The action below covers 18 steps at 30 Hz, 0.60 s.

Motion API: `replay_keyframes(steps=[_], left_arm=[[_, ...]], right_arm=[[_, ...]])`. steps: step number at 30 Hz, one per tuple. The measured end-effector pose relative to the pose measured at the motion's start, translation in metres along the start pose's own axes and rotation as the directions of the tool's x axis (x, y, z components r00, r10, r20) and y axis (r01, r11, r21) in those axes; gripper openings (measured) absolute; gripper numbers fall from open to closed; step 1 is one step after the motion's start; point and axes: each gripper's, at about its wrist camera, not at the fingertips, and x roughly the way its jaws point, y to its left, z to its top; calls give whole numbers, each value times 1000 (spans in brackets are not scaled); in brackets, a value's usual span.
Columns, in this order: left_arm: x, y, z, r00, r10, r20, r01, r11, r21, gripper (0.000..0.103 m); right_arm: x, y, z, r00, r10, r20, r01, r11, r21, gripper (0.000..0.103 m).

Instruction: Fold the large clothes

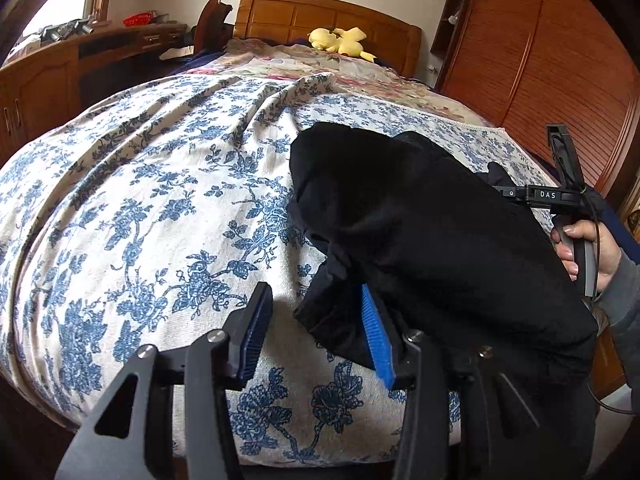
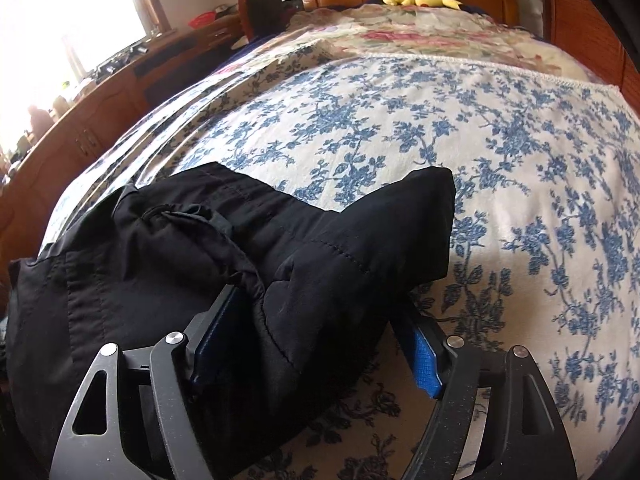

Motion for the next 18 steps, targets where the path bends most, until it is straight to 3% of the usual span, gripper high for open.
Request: replay_keyframes(steps=[2, 5, 7, 10, 14, 18], left_arm=[[0, 1, 0, 1000, 0, 3, 0, 1000, -5, 44], [1, 0, 0, 1000, -4, 6, 4, 1000, 4, 43], [1, 2, -1, 998, -58, 0, 58, 998, 2, 24], [-4, 2, -1, 996, -87, 6, 87, 996, 17, 6], [-25, -1, 4, 995, -82, 54, 78, 995, 69, 4], [-50, 15, 13, 994, -43, 105, 33, 995, 93, 3]], right_arm=[[1, 3, 1, 1000, 0, 2, 0, 1000, -5, 76], [-3, 8, 2, 1000, 17, 23, -17, 1000, -23, 58], [-8, 12, 2, 999, 8, 40, -6, 999, -43, 40], [-19, 21, 5, 997, -19, 81, 25, 997, -70, 24], [-31, 40, 11, 990, -64, 124, 78, 991, -111, 19], [-37, 65, 24, 986, -60, 153, 81, 987, -137, 17]])
